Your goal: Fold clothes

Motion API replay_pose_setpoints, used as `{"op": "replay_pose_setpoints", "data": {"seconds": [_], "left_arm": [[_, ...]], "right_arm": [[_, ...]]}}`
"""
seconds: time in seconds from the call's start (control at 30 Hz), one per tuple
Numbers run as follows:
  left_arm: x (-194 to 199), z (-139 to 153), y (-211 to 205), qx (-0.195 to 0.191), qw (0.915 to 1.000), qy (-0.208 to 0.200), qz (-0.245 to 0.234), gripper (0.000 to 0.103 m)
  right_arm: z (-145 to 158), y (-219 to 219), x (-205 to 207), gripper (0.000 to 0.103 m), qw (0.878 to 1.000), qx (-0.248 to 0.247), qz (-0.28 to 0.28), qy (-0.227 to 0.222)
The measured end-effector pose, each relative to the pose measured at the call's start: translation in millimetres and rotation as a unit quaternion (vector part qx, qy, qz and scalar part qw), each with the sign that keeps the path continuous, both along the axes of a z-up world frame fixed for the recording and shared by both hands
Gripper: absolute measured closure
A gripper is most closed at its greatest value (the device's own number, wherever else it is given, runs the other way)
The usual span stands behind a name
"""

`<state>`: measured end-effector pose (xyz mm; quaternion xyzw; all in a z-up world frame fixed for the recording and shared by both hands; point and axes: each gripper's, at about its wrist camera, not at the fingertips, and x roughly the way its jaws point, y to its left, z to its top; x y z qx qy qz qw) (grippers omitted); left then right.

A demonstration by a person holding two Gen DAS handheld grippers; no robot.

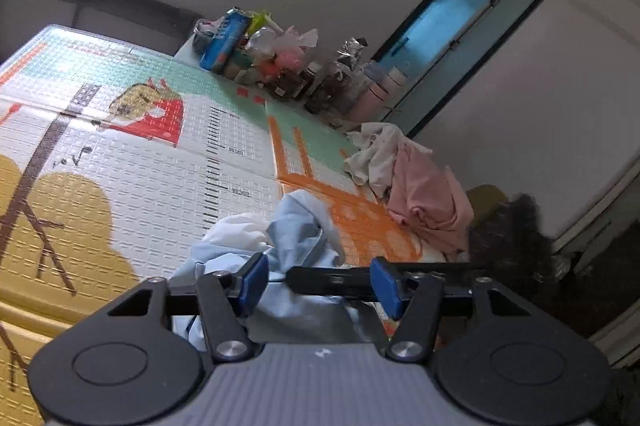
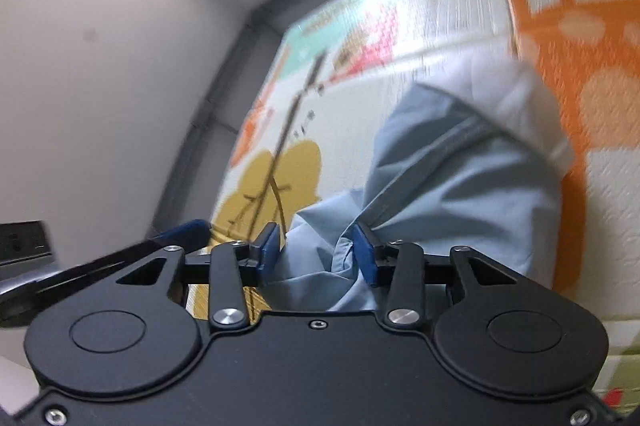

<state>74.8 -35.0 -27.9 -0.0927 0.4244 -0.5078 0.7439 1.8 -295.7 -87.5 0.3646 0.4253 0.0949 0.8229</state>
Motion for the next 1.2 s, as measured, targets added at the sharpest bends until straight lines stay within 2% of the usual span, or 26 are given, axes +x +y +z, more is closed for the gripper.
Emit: {"op": "replay_pose_setpoints", "data": {"seconds": [0.17,0.27,0.43,0.8,0.97,1.07,1.2], "left_arm": [[-12.9,-4.8,1.9,0.017,0.9995,-0.007,-0.024,0.041],[-20.2,-9.4,-0.3,0.017,0.999,-0.008,-0.04,0.041],[-29.6,-14.9,-13.0,0.038,0.9969,-0.021,-0.065,0.041],[-36.9,-28.2,-46.0,0.048,0.9918,-0.03,-0.115,0.041],[-34.8,-41.0,-58.5,0.06,0.9902,-0.02,-0.124,0.04],[-35.1,-47.6,-66.1,0.087,0.9887,-0.032,-0.117,0.04],[-30.0,-55.0,-69.3,0.099,0.9885,-0.022,-0.112,0.042]], "right_arm": [[-10.6,5.6,14.0,0.067,0.999,0.007,0.019,0.027],[-14.2,10.4,23.3,0.072,0.998,-0.008,0.039,0.052],[-17.3,19.0,33.5,0.072,0.993,-0.031,0.07,0.084],[-14.1,28.6,46.2,0.072,0.988,-0.06,0.103,0.102],[-13.9,28.3,48.1,0.073,0.987,-0.064,0.105,0.105],[-14.8,27.6,47.8,0.073,0.987,-0.064,0.106,0.106],[-13.7,29.0,46.5,0.073,0.986,-0.074,0.109,0.106]]}}
